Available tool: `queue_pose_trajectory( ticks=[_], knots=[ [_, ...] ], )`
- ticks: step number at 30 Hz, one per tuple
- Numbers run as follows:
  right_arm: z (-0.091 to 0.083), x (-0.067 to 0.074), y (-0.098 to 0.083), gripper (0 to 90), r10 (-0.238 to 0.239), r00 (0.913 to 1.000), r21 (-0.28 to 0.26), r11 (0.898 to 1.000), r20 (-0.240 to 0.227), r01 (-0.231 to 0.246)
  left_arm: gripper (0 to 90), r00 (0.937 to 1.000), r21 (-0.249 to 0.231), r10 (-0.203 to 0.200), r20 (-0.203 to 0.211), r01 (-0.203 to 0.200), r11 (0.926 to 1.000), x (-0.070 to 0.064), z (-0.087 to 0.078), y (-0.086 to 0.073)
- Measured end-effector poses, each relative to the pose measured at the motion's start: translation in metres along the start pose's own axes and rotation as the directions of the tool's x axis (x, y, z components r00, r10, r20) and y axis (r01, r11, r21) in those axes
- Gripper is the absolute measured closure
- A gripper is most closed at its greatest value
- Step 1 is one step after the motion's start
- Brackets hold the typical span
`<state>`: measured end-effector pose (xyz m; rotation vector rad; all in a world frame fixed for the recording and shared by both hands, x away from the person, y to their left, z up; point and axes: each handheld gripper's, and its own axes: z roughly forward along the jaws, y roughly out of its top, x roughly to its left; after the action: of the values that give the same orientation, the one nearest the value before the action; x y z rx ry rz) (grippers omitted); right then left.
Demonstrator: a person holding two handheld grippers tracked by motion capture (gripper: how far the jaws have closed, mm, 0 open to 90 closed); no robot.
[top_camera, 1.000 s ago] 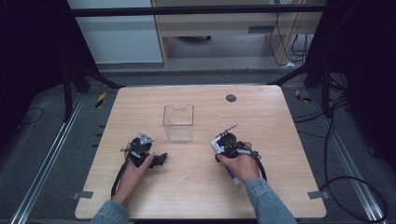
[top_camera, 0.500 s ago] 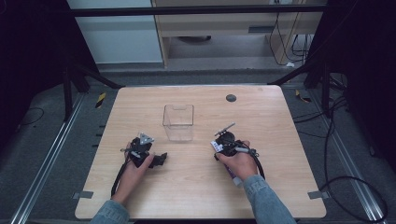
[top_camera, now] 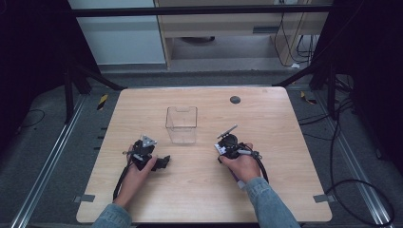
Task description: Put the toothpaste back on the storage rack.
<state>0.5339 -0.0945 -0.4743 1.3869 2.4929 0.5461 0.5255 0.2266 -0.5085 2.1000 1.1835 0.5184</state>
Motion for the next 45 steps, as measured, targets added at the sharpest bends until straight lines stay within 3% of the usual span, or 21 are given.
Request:
queue_pose_trajectory(
  ticks=[25,35,45],
  knots=[
    [0.0,-0.006,0.002,59.3,-0.007,0.9998,0.031,0.999,-0.021,0.007,0.0,1.0,-0.001,0.0,0.0,0.0,1.0,0.0,0.0,0.0],
    [-0.002,-0.014,0.001,66.9,0.034,0.9981,0.024,0.999,-0.052,-0.033,0.0,1.0,0.0,0.0,0.0,0.0,1.0,0.0,0.0,0.0],
    [-0.002,-0.01,-0.001,73.7,0.013,0.9998,0.011,1.0,-0.014,-0.012,0.0,1.0,0.0,0.0,0.0,0.0,1.0,0.0,0.0,0.0]
  ],
)
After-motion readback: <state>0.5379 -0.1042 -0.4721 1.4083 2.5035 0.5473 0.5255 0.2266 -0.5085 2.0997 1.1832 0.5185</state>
